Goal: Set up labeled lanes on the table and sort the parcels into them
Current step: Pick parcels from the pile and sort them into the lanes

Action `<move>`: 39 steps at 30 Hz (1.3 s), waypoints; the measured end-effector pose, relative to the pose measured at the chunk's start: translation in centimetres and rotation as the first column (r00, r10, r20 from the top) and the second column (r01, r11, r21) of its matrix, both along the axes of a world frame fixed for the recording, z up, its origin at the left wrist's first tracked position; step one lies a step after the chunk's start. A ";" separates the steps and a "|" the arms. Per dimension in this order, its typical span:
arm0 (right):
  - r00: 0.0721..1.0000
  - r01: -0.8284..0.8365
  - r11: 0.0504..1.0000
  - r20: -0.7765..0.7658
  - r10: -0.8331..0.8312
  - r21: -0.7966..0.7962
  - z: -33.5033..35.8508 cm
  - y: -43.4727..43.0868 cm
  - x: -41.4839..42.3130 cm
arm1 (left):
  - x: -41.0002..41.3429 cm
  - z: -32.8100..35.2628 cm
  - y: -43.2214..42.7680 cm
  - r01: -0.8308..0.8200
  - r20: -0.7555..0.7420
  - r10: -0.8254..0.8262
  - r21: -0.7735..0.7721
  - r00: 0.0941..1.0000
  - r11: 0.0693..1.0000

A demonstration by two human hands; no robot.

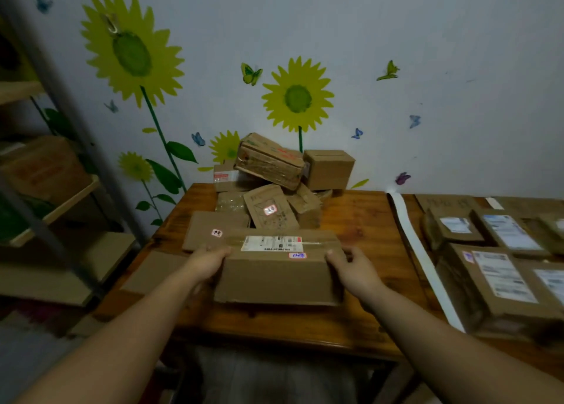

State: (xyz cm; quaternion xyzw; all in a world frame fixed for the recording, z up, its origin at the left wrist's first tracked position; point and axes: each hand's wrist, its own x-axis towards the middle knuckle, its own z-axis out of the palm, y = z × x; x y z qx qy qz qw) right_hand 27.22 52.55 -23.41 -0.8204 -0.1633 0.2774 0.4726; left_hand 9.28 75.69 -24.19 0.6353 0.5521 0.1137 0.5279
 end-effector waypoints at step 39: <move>0.788 0.537 0.807 0.194 -0.584 0.246 5.0 -39.7 5.4 | 15.0 7.6 -34.8 0.566 0.414 -0.583 0.179 0.699 0.805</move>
